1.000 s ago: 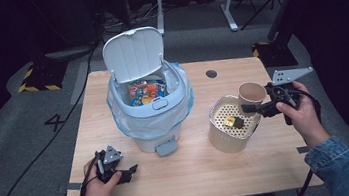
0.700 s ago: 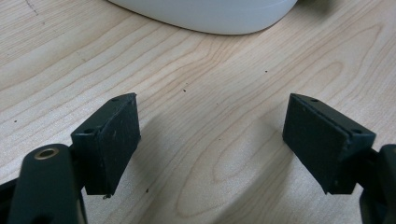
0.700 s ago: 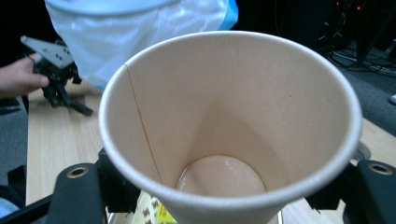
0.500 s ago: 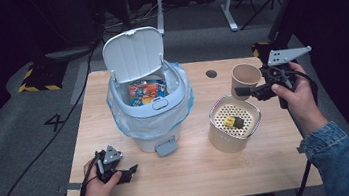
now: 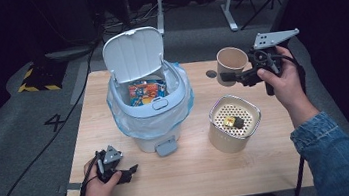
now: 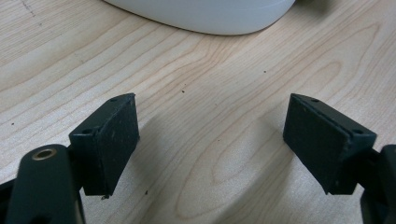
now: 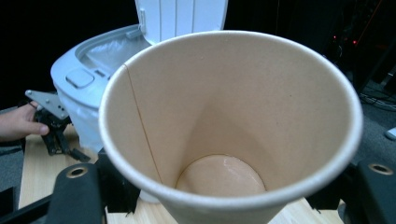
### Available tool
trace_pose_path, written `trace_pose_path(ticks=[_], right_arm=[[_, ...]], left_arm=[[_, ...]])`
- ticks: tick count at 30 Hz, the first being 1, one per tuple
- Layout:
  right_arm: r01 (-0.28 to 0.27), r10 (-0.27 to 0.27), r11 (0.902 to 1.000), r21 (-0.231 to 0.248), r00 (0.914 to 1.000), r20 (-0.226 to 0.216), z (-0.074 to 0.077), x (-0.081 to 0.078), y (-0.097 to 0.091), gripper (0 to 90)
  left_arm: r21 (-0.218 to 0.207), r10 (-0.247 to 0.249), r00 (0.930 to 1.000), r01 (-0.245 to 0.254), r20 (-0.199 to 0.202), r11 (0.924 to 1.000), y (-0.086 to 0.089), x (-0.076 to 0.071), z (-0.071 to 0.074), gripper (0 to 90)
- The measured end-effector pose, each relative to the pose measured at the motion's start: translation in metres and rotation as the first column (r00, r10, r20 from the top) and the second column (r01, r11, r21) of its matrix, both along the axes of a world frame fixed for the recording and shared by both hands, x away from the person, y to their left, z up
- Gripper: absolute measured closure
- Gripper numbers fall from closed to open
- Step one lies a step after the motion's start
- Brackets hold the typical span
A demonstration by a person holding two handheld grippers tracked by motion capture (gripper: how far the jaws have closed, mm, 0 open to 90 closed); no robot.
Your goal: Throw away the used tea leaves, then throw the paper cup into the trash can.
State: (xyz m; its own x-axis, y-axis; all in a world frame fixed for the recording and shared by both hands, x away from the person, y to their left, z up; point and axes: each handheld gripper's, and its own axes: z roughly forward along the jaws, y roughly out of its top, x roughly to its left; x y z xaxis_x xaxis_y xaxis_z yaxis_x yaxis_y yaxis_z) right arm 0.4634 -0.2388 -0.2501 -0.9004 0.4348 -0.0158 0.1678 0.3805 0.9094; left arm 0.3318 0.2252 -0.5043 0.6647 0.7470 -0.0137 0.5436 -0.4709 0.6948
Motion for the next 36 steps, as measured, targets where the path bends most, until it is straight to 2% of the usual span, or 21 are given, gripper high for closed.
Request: trace_pose_path(ticks=[7, 11, 18, 19, 20, 25, 29, 32, 36], right_arm=[[-0.026, 0.026, 0.9996, 0.007, 0.9996, 0.012, 0.007, 0.006, 0.028, 28.5], [-0.052, 0.052, 0.9981, 0.032, 0.9984, 0.021, 0.011, 0.008, 0.046, 28.4], [-0.08, 0.078, 0.9957, 0.048, 0.9964, 0.032, 0.012, 0.011, 0.08, 28.2], [-0.08, 0.078, 0.9957, 0.048, 0.9964, 0.032, 0.012, 0.011, 0.08, 28.2], [-0.083, 0.081, 0.9953, 0.051, 0.9962, 0.032, 0.012, 0.013, 0.09, 28.2], [-0.08, 0.076, 0.9944, 0.069, 0.9959, 0.048, 0.009, 0.015, 0.11, 28.2], [-0.058, 0.052, 0.9912, 0.119, 0.9974, 0.05, 0.006, 0.015, 0.123, 28.0], [-0.063, 0.056, 0.9863, 0.152, 0.9974, 0.045, 0.001, 0.016, 0.134, 28.0], [-0.072, 0.068, 0.9863, 0.148, 0.9971, 0.034, -0.005, 0.017, 0.148, 28.0]], left_arm=[[0.0, 0.0, 1.0, 0.0, 0.0, 1.0, 0.0, 0.0, 0.0, 18.6], [0.0, 0.0, 1.0, 0.0, 0.0, 1.0, 0.0, 0.0, 0.0, 18.7], [0.0, 0.0, 1.0, 0.0, 0.001, 1.0, 0.0, 0.0, 0.0, 18.7], [0.0, 0.0, 1.0, 0.0, 0.001, 1.0, 0.0, 0.0, 0.0, 18.7], [0.0, 0.0, 1.0, 0.0, 0.001, 1.0, 0.0, 0.0, 0.0, 18.7], [-0.007, 0.003, 1.0, -0.003, -0.004, 1.0, 0.0, 0.0, 0.0, 18.7], [-0.009, 0.004, 1.0, -0.004, -0.004, 0.9999, -0.001, 0.0, 0.0, 18.6], [-0.01, 0.004, 1.0, -0.004, -0.003, 0.9999, -0.001, 0.0, 0.0, 18.6], [-0.011, 0.005, 1.0, -0.005, -0.003, 0.9999, -0.001, 0.0, -0.001, 18.6]])
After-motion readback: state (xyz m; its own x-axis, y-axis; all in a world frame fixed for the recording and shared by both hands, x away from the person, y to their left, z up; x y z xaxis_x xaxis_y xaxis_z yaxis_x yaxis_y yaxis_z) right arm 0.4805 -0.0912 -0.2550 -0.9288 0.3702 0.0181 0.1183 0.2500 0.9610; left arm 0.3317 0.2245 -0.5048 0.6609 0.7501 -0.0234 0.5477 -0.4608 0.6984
